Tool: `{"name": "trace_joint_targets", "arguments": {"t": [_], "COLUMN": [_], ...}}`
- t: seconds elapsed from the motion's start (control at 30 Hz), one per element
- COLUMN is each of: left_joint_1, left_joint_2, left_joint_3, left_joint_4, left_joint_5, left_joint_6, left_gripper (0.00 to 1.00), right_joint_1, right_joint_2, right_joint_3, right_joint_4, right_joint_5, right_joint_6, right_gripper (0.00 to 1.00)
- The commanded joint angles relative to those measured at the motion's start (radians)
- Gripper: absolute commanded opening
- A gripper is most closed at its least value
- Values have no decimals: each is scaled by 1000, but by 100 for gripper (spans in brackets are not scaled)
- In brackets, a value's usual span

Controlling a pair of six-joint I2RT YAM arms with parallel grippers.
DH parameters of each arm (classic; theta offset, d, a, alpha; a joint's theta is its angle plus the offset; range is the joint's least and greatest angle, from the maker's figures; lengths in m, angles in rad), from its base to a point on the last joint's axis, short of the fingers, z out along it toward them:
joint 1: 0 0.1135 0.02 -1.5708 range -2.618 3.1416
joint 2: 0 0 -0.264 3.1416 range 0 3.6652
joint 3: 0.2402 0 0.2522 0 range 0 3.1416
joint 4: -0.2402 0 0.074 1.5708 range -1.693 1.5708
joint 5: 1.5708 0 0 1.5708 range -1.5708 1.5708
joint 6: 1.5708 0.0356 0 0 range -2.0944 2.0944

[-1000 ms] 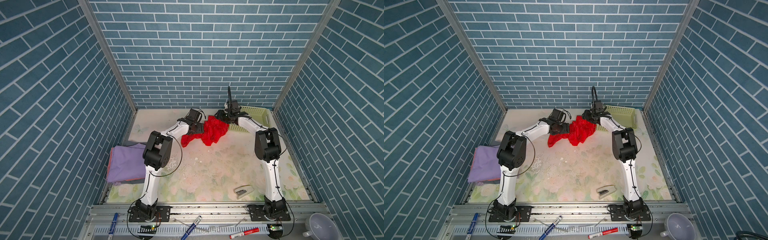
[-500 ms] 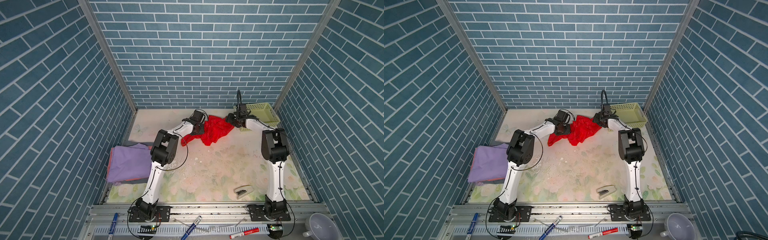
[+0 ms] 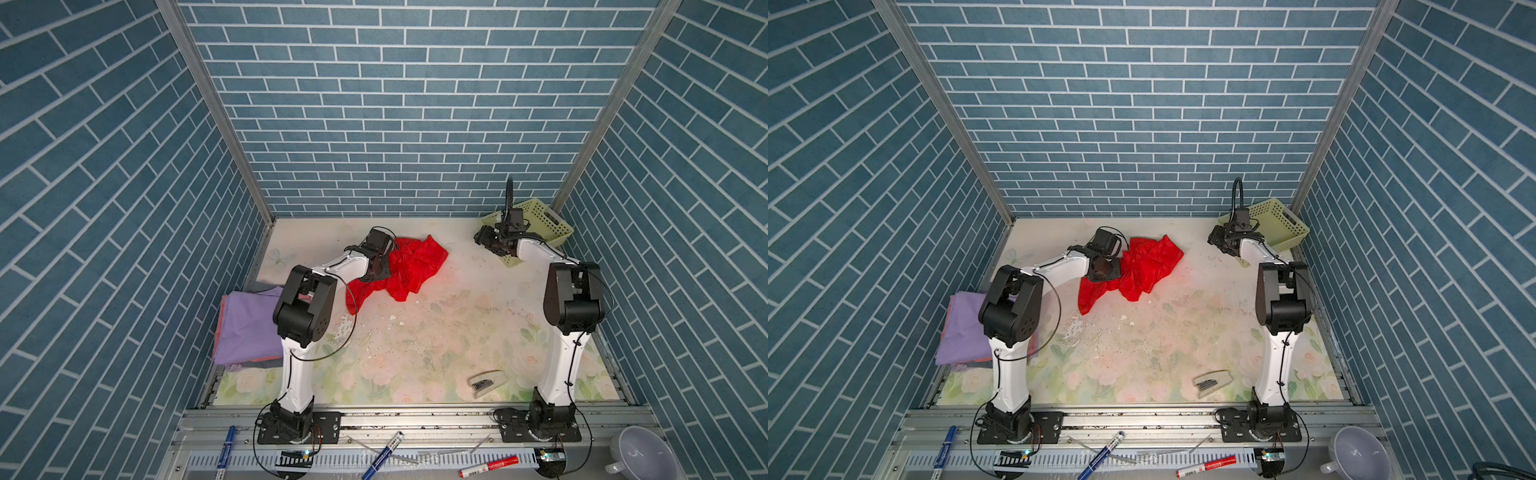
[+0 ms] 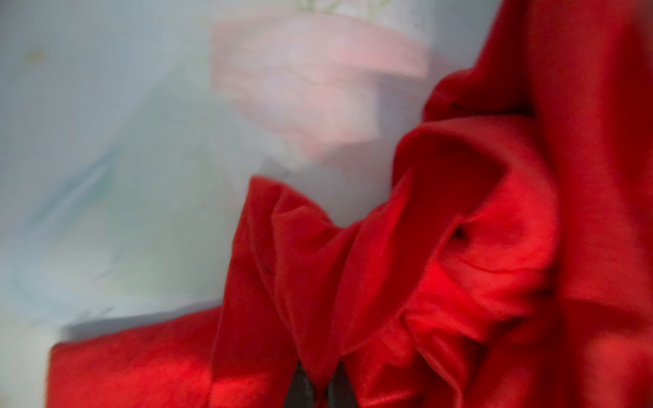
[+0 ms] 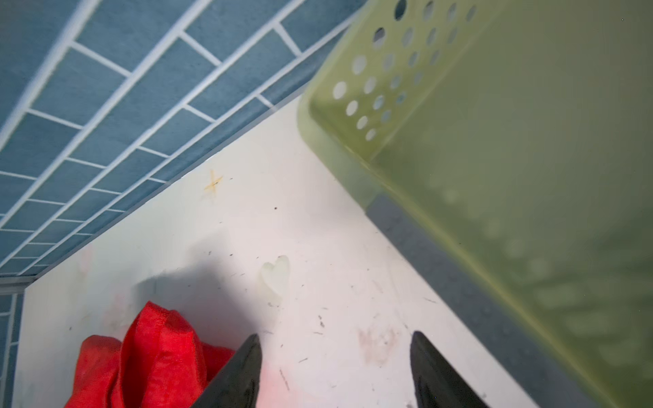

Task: Fold and stack t-shirts
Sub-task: Move the T-shirt to the top-center of the table, then flatten out the T-shirt at the top-center of the table.

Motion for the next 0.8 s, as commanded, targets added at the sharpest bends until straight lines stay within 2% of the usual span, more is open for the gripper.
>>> {"name": "trace_joint_targets", "arguments": {"t": [0.0, 0.17, 0.33, 0.57, 0.77], "left_joint_1": [-1, -1, -1, -1, -1], "left_joint_2": [-121, -181, -175, -179, -188], "left_joint_3": [-68, -102, -113, -98, -109], "left_joint_4": [25, 11, 1, -21, -14], "left_joint_5": [53, 110, 154, 187, 222], "left_joint_6": [-15, -87, -132, -130, -143], "left_gripper": [0, 0, 0, 0, 0], "right_joint_1": [60, 204, 334, 439, 474], "right_joint_2": [-107, -220, -242, -139, -22], "right_joint_3": [-9, -86, -155, -168, -126], "right_joint_4": [-4, -24, -10, 26, 104], "right_joint_5": [-116, -222, -251, -177, -147], "right_joint_6": [-57, -119, -127, -99, -96], "right_gripper": [66, 68, 73, 73, 71]}}
